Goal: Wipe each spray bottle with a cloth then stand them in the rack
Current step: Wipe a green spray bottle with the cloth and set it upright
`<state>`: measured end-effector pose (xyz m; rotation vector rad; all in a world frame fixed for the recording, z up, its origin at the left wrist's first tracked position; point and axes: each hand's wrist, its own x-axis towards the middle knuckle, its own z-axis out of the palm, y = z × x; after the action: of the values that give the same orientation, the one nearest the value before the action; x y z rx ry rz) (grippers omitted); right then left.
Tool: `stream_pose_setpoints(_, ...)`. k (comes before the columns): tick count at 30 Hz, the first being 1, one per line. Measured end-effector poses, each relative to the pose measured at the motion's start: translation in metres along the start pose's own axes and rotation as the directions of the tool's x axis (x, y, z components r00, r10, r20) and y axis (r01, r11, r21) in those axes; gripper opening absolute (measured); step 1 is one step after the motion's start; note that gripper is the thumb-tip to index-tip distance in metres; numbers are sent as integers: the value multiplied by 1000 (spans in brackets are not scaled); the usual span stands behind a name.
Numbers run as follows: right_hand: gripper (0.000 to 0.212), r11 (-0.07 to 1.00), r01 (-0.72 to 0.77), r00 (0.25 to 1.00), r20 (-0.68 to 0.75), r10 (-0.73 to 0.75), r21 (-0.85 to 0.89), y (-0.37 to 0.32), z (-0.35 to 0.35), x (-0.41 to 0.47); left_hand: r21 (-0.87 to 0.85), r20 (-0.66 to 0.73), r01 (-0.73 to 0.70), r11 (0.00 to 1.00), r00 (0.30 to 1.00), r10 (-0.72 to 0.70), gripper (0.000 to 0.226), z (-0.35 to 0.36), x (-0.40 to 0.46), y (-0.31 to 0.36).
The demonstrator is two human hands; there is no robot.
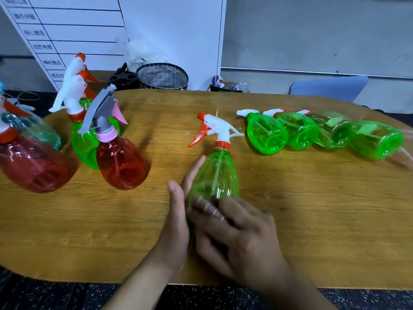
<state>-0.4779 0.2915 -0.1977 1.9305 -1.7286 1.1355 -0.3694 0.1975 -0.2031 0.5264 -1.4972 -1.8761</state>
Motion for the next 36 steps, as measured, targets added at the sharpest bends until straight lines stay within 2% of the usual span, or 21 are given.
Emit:
stream_pose_setpoints(2, 21, 998, 26, 1000, -7, -26, 58, -3, 1, -4, -48, 11, 32, 998, 999, -32, 85, 1, 0, 0)
stream_pose_setpoints(4, 24, 982, -104, 990, -80, 118, 157, 3, -7, 2, -31, -10, 38, 999, 999, -38, 82, 0, -1, 1)
stream_pose_setpoints(7, 29, 907, -349, 894, -208, 398, 236, 26, -16, 17, 67, -13, 18, 998, 1000, -17, 86, -3, -3, -1)
stream_pose_setpoints(10, 31, 839, -446, 845, -162, 509, 312, 32, -7, 18, 123, 25, -20, 992, 1000, 17, 87, -5, -2, -5)
stream_pose_setpoints(12, 31, 864, -428, 875, -119, 470, 267, 25, -1, 13, 75, 30, -5, 997, 1000, 2, 89, -5, -1, -5)
stream_pose_setpoints(16, 29, 966, -189, 978, -59, 202, 177, 10, 0, -2, -8, -41, 25, 1000, 999, -25, 82, -3, 1, -4)
stream_pose_setpoints(19, 26, 992, -31, 999, 34, 28, 124, 3, 3, -10, -67, -42, 55, 996, 997, -58, 82, -2, 2, -2)
stream_pose_setpoints(21, 24, 986, -19, 999, 34, 14, 163, 2, 0, -9, -85, -55, 60, 995, 996, -65, 80, -1, 2, -1)
stream_pose_setpoints(24, 25, 939, -180, 975, -77, 210, 292, 8, -8, -2, -68, -73, 59, 996, 995, -64, 78, -1, 0, 2)
stream_pose_setpoints(27, 27, 814, -343, 869, -171, 465, 469, 18, -9, 8, 11, -91, 40, 999, 995, -39, 93, -3, 0, 6)
stream_pose_setpoints(29, 28, 714, -422, 793, -155, 589, 559, 23, -4, 10, 31, -75, 19, 999, 997, -17, 96, -4, 1, 6)
stream_pose_setpoints(31, 30, 654, -472, 753, -116, 648, 591, 24, 1, 11, 29, -51, 15, 999, 999, -14, 85, -5, 2, 4)
stream_pose_setpoints(33, 31, 645, -498, 741, -102, 664, 579, 23, 6, 10, 1, -69, 35, 999, 997, -35, 71, -7, 3, 2)
stream_pose_setpoints(36, 32, 637, -532, 715, -108, 691, 558, 25, 10, 10, -31, -59, 53, 998, 997, -55, 61, -6, 3, 1)
